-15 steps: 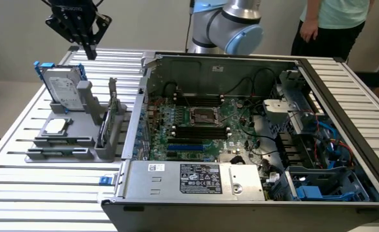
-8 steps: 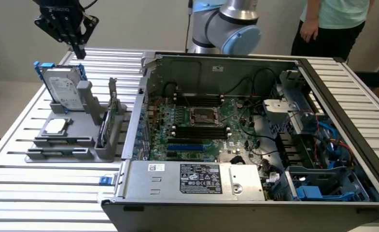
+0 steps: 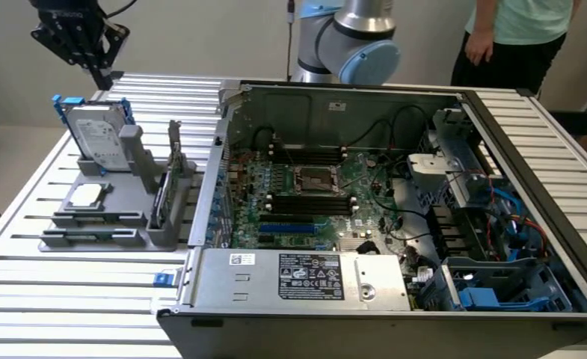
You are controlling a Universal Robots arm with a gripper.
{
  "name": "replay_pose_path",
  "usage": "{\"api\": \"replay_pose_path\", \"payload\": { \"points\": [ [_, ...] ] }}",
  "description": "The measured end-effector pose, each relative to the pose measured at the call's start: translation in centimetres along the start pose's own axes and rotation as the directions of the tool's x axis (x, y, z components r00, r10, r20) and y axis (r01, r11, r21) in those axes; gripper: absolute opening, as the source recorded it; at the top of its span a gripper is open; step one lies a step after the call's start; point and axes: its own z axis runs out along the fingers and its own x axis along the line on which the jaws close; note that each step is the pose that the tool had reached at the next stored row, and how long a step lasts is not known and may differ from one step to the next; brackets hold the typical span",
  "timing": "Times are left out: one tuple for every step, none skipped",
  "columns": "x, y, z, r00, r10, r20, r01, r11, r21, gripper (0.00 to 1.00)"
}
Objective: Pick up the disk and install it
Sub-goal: 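Reach for the disk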
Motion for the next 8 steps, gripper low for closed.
{"api": "replay_pose_path", "payload": {
  "points": [
    [0.5, 0.06, 0.02, 1.0000, 0.000, 0.0001, 0.000, 1.0000, 0.0021, 0.11],
    [0.9, 0.10, 0.04, 1.0000, 0.000, 0.0002, 0.000, 1.0000, 0.0042, 0.11],
    [1.4, 0.15, 0.06, 1.0000, 0.000, 0.0003, 0.000, 1.0000, 0.0067, 0.11],
    [1.8, 0.18, 0.07, 1.0000, 0.000, 0.0005, 0.000, 1.0000, 0.0089, 0.11],
    [2.3, 0.21, 0.09, 1.0000, 0.000, 0.0008, 0.000, 0.9999, 0.0113, 0.11],
    [2.7, 0.24, 0.09, 1.0000, 0.000, 0.0007, 0.000, 0.9999, 0.0136, 0.11],
    [3.2, 0.27, 0.10, 1.0000, 0.000, 0.0009, 0.000, 0.9999, 0.0159, 0.11],
    [3.7, 0.30, 0.12, 1.0000, -0.001, 0.0011, 0.001, 0.9998, 0.0186, 0.11]
  ]
}}
